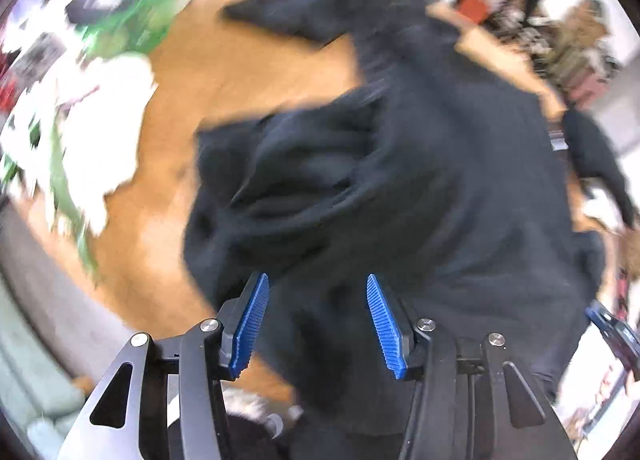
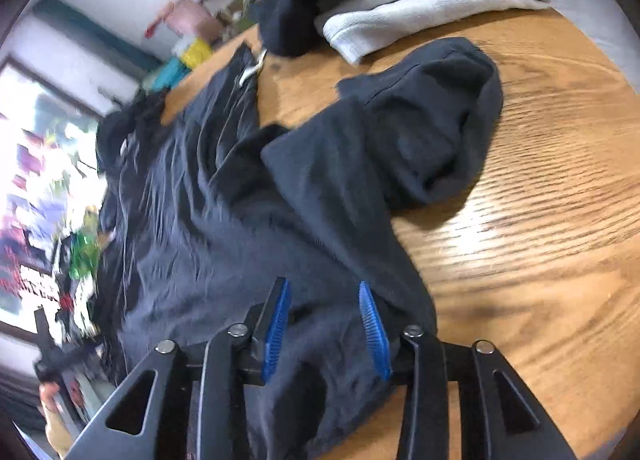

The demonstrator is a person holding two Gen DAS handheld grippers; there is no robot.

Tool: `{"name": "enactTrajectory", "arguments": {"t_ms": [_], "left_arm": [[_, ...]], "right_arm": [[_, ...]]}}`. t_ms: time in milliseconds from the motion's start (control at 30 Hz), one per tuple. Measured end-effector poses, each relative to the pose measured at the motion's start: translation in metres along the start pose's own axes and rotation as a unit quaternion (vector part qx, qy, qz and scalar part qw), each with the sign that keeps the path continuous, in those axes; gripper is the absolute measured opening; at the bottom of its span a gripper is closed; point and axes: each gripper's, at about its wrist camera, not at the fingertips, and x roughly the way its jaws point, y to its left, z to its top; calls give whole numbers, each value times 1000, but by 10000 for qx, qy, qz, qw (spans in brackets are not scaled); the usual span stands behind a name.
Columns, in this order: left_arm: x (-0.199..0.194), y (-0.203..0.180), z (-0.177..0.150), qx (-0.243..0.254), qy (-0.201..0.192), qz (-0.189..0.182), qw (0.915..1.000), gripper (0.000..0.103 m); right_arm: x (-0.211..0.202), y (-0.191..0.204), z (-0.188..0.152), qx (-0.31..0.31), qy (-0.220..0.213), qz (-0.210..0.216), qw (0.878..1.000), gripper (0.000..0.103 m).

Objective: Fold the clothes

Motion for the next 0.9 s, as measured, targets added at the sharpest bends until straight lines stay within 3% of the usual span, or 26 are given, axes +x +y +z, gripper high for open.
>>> {"name": "enactTrajectory", "arguments": {"t_ms": [67,133,200,300,367,433,533,700,833,900], "left_arm": [[-12,-23,18,245,-318,-434,9982,53],[-5,-43,43,419,-579,-473,9963,53],[11,-59,68,515,-735,-466,9949,53],[66,-51,98,6,-305,-712,9970,53],[79,-45,101,-233,-112,-856,9960,53],[89,-43,100,-353,-3,-883,9955,53],[91,-43,100,-107,44,-614,9980,52],[91,-38,104,477,84,530,9974,52],[90,-27,105,698,140,801,9942,52],[88,-24,108,613,207,763,9950,52]], "right_arm": [[-12,26,8,-430,-173,283,9985,46],[-21,49,21,-763,-370,559,9948,56],[-12,70,41,-990,-474,489,9927,67],[34,91,85,-1021,-408,164,9938,61],[65,90,107,-753,-183,217,9968,54],[89,90,123,-574,-24,271,9980,53],[110,94,133,-606,20,317,9977,52],[122,98,137,-971,-24,-458,9942,48],[126,95,143,-1245,-119,-985,9872,44],[126,95,148,-1253,-60,-1085,9862,44]]}}
